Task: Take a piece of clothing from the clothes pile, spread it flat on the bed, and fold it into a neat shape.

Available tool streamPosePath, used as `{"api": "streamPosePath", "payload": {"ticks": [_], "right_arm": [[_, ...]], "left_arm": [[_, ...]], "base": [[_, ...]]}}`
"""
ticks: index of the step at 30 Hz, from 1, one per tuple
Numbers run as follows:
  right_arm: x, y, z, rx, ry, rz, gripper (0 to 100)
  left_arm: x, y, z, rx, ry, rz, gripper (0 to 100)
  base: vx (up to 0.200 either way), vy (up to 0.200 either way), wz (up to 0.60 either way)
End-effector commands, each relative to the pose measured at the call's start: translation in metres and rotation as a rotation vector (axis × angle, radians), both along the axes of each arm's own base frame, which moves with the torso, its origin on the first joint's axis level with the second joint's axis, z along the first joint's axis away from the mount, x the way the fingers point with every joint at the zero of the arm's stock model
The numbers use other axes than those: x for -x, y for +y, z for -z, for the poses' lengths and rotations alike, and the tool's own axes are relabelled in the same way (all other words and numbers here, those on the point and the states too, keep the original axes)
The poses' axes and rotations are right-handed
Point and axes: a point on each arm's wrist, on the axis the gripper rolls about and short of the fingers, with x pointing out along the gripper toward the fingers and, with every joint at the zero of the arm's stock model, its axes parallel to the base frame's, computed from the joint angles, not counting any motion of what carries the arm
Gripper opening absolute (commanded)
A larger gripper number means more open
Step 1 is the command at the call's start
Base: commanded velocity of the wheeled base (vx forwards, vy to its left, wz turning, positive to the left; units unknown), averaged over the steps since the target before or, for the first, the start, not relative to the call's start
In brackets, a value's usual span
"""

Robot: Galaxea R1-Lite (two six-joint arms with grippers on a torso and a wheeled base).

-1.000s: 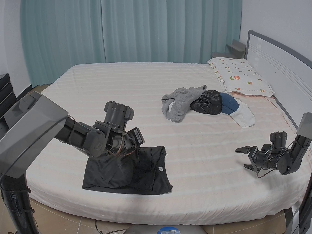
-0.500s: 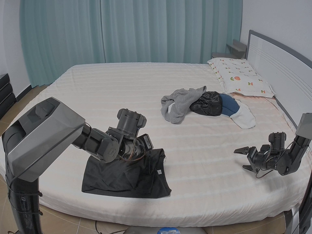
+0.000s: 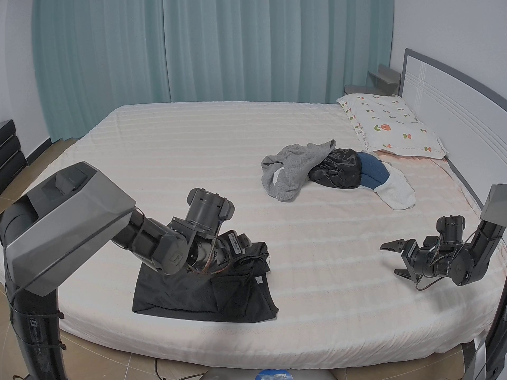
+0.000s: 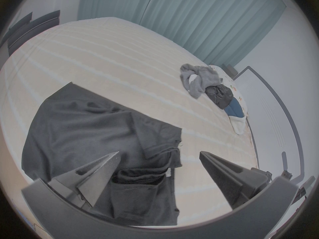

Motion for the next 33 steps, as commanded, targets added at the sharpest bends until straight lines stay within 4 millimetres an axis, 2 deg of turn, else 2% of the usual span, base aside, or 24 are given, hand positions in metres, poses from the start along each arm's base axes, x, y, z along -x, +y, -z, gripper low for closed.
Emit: {"api": "streamPosePath", "payload": {"ticks": [1, 2, 11, 15, 17, 29, 33], "right_arm": [[0.0, 0.0, 0.0, 0.0, -0.001, 0.0, 100], [0.001, 0.0, 0.0, 0.0, 0.001, 0.0, 100], [0.001, 0.003, 0.0, 0.003, 0.002, -0.007, 100], [0.002, 0.004, 0.0, 0.003, 0.003, -0.011, 100], [0.002, 0.006, 0.0, 0.003, 0.003, -0.017, 100], [0.002, 0.013, -0.002, 0.012, -0.003, -0.03, 100], [0.004, 0.023, -0.007, 0.015, -0.014, -0.056, 100]], "left_arm": [[0.006, 0.03, 0.001, 0.01, 0.025, -0.06, 100], [0.009, 0.039, 0.004, 0.046, 0.029, -0.09, 100], [0.031, 0.08, 0.008, 0.165, 0.039, -0.161, 100], [0.035, 0.091, 0.009, 0.207, 0.031, -0.206, 100], [0.037, 0.103, 0.013, 0.272, 0.036, -0.211, 100], [0.028, 0.129, 0.005, 0.381, 0.005, -0.296, 100], [0.027, 0.139, 0.005, 0.401, 0.01, -0.309, 100]], "base": [[0.0, 0.0, 0.0], [0.0, 0.0, 0.0], [-0.067, 0.0, 0.0], [0.0, 0.0, 0.0], [0.0, 0.0, 0.0], [0.0, 0.0, 0.0], [0.0, 0.05, 0.0]]}}
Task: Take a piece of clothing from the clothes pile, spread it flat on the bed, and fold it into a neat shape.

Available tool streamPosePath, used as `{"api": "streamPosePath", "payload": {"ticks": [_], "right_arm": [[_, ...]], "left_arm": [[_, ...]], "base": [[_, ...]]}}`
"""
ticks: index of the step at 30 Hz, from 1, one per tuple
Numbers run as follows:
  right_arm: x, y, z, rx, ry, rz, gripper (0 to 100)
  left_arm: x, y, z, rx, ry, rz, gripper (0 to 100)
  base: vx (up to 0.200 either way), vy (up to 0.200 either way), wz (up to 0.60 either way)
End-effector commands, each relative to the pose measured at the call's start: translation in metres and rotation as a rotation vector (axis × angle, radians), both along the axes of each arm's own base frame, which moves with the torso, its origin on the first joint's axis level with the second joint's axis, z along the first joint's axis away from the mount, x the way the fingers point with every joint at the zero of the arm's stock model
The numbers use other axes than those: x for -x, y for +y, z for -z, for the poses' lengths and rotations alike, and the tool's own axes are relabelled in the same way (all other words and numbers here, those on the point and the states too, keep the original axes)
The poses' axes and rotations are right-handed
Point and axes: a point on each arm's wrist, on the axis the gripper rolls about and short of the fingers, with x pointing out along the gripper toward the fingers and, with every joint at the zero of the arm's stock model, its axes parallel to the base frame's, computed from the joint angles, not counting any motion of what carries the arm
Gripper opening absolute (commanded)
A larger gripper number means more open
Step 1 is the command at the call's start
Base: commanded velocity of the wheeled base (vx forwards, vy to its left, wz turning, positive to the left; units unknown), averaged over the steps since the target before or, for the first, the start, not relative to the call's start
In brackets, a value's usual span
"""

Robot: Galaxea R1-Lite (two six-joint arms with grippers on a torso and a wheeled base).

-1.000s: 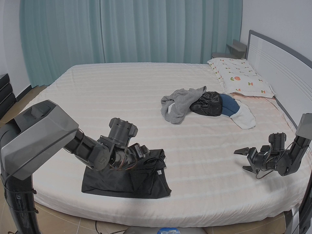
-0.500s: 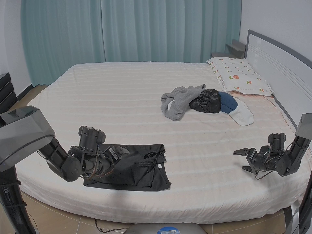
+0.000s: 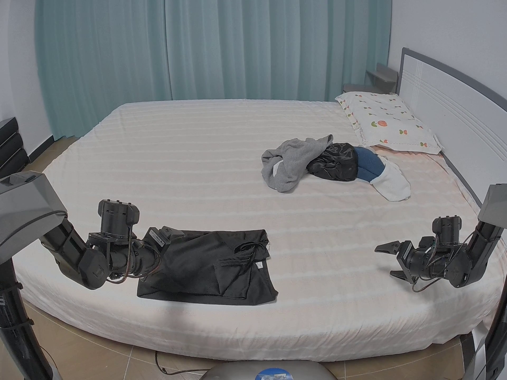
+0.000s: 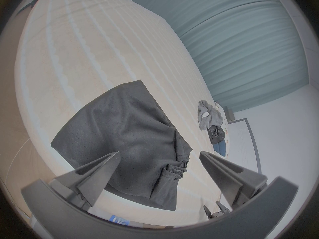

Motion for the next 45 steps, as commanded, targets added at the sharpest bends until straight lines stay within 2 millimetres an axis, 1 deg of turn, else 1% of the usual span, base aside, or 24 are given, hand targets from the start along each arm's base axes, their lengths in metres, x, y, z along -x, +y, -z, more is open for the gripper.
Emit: {"api": "streamPosePath", "payload": {"ticks": [1, 6, 7, 9, 11, 12, 13, 15, 18, 20, 21, 22, 23, 24, 25, 27, 28, 29, 31, 34, 39, 42, 45], "right_arm": [[0.002, 0.011, -0.008, 0.005, -0.018, -0.03, 100], [0.007, 0.029, -0.016, 0.012, -0.033, -0.073, 100], [0.007, 0.029, -0.016, 0.013, -0.033, -0.074, 100], [0.006, 0.04, -0.017, 0.042, -0.047, -0.071, 100], [0.004, 0.043, -0.018, 0.053, -0.054, -0.068, 100], [0.004, 0.048, -0.019, 0.058, -0.055, -0.077, 100], [0.005, 0.05, -0.019, 0.058, -0.056, -0.082, 100], [0.007, 0.061, -0.018, 0.07, -0.056, -0.099, 100], [0.006, 0.069, -0.017, 0.103, -0.063, -0.094, 100], [0.0, 0.079, -0.021, 0.105, -0.085, -0.108, 100], [0.0, 0.081, -0.022, 0.105, -0.087, -0.11, 100], [-0.002, 0.096, -0.027, 0.112, -0.089, -0.143, 100], [-0.003, 0.104, -0.029, 0.127, -0.079, -0.15, 100], [-0.003, 0.105, -0.029, 0.13, -0.078, -0.149, 100], [-0.005, 0.118, -0.031, 0.159, -0.069, -0.151, 100], [-0.006, 0.125, -0.031, 0.172, -0.067, -0.155, 100], [-0.006, 0.125, -0.031, 0.172, -0.067, -0.155, 100], [-0.006, 0.134, -0.026, 0.193, -0.063, -0.163, 100], [-0.004, 0.142, -0.019, 0.213, -0.05, -0.184, 100], [-0.003, 0.144, -0.017, 0.253, -0.054, -0.181, 100], [-0.001, 0.149, 0.003, 0.416, -0.059, -0.191, 100], [0.0, 0.152, 0.006, 0.447, -0.062, -0.191, 100], [0.001, 0.16, 0.008, 0.481, -0.072, -0.179, 100]], "left_arm": [[-0.002, 0.011, -0.001, 0.029, 0.003, -0.005, 100], [-0.004, 0.022, -0.001, 0.062, 0.009, 0.0, 100], [-0.004, 0.022, -0.001, 0.063, 0.01, 0.001, 100], [-0.005, 0.026, 0.001, 0.074, 0.015, 0.006, 100], [-0.004, 0.027, 0.002, 0.085, 0.021, 0.015, 100], [-0.004, 0.033, 0.002, 0.104, 0.026, 0.019, 100], [-0.005, 0.034, 0.002, 0.108, 0.025, 0.02, 100], [-0.005, 0.04, 0.002, 0.121, 0.028, 0.018, 100], [-0.005, 0.041, 0.003, 0.121, 0.031, 0.015, 100], [-0.004, 0.041, 0.004, 0.121, 0.034, 0.015, 100], [-0.004, 0.041, 0.004, 0.121, 0.034, 0.015, 100], [-0.004, 0.041, 0.004, 0.121, 0.035, 0.015, 100], [-0.004, 0.041, 0.005, 0.121, 0.04, 0.016, 100], [-0.004, 0.041, 0.005, 0.12, 0.04, 0.015, 100], [-0.004, 0.041, 0.007, 0.12, 0.046, 0.014, 100], [-0.005, 0.042, 0.008, 0.119, 0.047, 0.013, 100], [-0.005, 0.042, 0.008, 0.119, 0.047, 0.013, 100], [-0.006, 0.041, 0.01, 0.119, 0.051, 0.013, 100], [-0.006, 0.041, 0.011, 0.116, 0.053, 0.015, 100], [-0.006, 0.039, 0.015, 0.099, 0.059, 0.02, 100], [-0.006, 0.037, 0.017, 0.095, 0.065, 0.022, 100], [-0.006, 0.037, 0.017, 0.094, 0.065, 0.021, 100], [-0.007, 0.037, 0.017, 0.093, 0.065, 0.022, 100]], "base": [[0.0, 0.2, 0.0], [0.0, 0.2, 0.0], [0.0, 0.2, 0.0], [0.0, 0.2, 0.0], [0.0, 0.2, 0.0], [0.0, 0.2, 0.0], [0.0, 0.2, 0.0], [0.0, 0.2, 0.0], [0.0, 0.2, 0.0], [0.0, 0.2, 0.0], [0.0, 0.2, 0.0], [0.0, 0.2, 0.0], [0.0, 0.2, 0.0], [0.0, 0.2, 0.0], [0.0, 0.2, 0.0], [0.0, 0.2, 0.0], [0.0, 0.2, 0.0], [0.0, 0.2, 0.0], [0.0, 0.2, 0.0], [0.0, 0.067, 0.0], [0.0, 0.0, 0.0], [0.0, 0.0, 0.0], [0.0, 0.0, 0.0]]}}
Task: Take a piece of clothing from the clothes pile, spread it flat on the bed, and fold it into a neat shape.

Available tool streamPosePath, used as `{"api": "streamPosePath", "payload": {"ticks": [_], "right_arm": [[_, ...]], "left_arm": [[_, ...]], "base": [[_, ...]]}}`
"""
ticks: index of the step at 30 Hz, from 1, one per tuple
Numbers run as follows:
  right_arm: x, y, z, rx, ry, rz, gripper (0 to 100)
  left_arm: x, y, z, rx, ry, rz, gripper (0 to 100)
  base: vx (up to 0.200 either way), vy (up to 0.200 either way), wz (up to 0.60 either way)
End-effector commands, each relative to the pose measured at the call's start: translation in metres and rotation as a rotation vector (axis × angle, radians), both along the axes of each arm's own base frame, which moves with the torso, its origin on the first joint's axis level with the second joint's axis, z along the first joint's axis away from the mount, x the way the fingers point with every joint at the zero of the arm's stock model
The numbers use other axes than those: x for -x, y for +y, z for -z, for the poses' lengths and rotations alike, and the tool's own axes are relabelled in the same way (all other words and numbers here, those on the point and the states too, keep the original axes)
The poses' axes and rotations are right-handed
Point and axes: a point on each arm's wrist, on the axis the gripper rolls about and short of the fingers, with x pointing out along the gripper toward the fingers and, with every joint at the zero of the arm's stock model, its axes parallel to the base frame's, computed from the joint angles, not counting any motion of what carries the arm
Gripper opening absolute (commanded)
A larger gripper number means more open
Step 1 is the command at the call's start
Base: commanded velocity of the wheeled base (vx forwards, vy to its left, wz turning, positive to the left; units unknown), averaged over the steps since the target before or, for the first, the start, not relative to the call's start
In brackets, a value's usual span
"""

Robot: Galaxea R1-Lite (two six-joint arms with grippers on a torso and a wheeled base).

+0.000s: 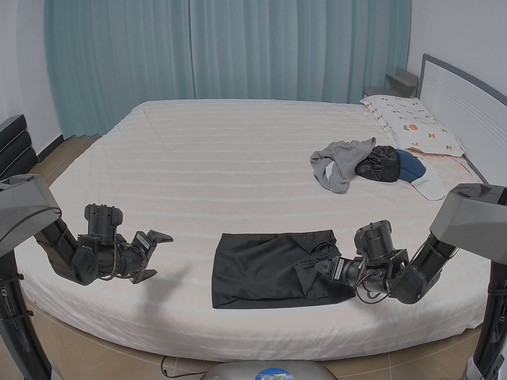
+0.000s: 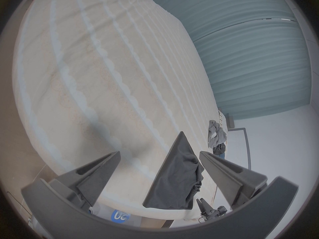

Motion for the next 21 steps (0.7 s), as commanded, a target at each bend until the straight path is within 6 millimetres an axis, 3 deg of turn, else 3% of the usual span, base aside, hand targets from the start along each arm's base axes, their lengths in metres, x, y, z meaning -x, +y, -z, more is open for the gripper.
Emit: {"api": "streamPosePath", "payload": {"ticks": [1, 5, 21], "right_arm": [[0.001, 0.011, 0.012, 0.032, 0.013, -0.011, 100], [-0.006, 0.027, 0.007, 0.038, -0.036, -0.021, 100], [-0.002, 0.048, 0.019, 0.067, -0.069, -0.061, 100]], "left_arm": [[-0.001, 0.0, 0.002, -0.001, 0.004, 0.0, 100], [-0.001, 0.0, 0.002, -0.001, 0.006, 0.0, 100], [-0.001, -0.001, 0.002, -0.001, 0.004, 0.002, 100]], "base": [[0.0, 0.0, 0.0], [0.0, 0.0, 0.0], [0.0, 0.0, 0.0]]}}
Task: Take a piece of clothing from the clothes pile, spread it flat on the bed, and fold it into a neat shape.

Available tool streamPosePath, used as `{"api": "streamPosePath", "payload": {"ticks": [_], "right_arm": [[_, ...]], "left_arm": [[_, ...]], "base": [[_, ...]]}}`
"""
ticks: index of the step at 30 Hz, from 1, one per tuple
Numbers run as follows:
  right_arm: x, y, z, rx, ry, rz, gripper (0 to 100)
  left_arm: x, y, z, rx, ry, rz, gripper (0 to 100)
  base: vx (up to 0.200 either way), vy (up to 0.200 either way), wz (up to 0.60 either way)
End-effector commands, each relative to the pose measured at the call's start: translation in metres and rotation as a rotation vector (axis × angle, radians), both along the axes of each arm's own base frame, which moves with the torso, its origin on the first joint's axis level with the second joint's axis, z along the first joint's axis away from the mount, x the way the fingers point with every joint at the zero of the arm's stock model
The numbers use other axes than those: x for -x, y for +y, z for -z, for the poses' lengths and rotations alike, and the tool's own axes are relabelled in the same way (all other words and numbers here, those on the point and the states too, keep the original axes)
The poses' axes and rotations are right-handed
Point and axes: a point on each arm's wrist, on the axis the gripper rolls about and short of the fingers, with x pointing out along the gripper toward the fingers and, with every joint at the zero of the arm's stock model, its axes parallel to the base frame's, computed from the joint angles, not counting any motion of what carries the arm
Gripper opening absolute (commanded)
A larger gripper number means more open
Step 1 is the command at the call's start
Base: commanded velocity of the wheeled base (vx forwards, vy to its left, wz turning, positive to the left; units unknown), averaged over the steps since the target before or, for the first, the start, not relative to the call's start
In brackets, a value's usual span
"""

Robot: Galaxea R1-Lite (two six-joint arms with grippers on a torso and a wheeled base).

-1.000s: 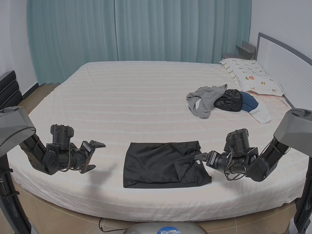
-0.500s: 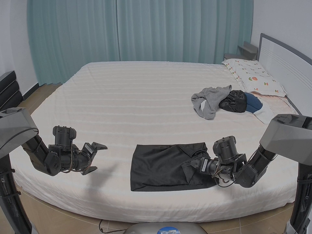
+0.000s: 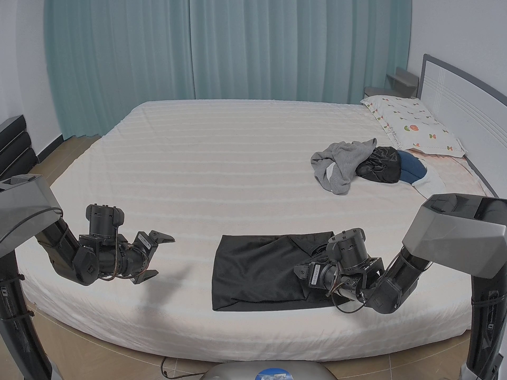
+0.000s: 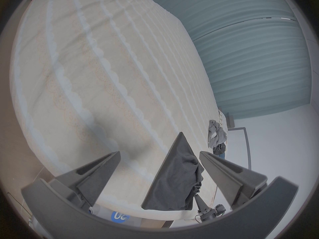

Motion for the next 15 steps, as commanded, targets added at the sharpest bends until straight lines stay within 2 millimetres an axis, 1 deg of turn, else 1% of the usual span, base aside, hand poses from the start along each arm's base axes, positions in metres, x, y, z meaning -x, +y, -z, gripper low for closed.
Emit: {"api": "streamPosePath", "payload": {"ticks": [1, 3, 8, 12, 15], "right_arm": [[0.0, 0.001, 0.006, 0.009, 0.011, -0.005, 100], [0.001, 0.001, 0.007, 0.015, 0.017, -0.007, 100], [-0.001, -0.012, 0.01, 0.056, 0.031, 0.006, 100], [-0.008, -0.027, 0.008, 0.08, 0.021, 0.058, 100], [-0.008, -0.037, 0.006, 0.087, 0.029, 0.082, 100]], "left_arm": [[0.0, 0.0, 0.001, 0.0, 0.003, 0.0, 100], [0.0, 0.0, 0.001, 0.0, 0.003, 0.0, 100], [0.0, 0.0, 0.001, 0.0, 0.003, 0.0, 100], [0.001, 0.0, 0.001, 0.0, 0.006, 0.0, 100], [0.001, 0.0, 0.001, 0.0, 0.006, 0.0, 100]], "base": [[0.0, 0.0, 0.0], [0.0, 0.0, 0.0], [0.0, 0.0, 0.0], [0.0, 0.0, 0.0], [0.0, 0.0, 0.0]]}}
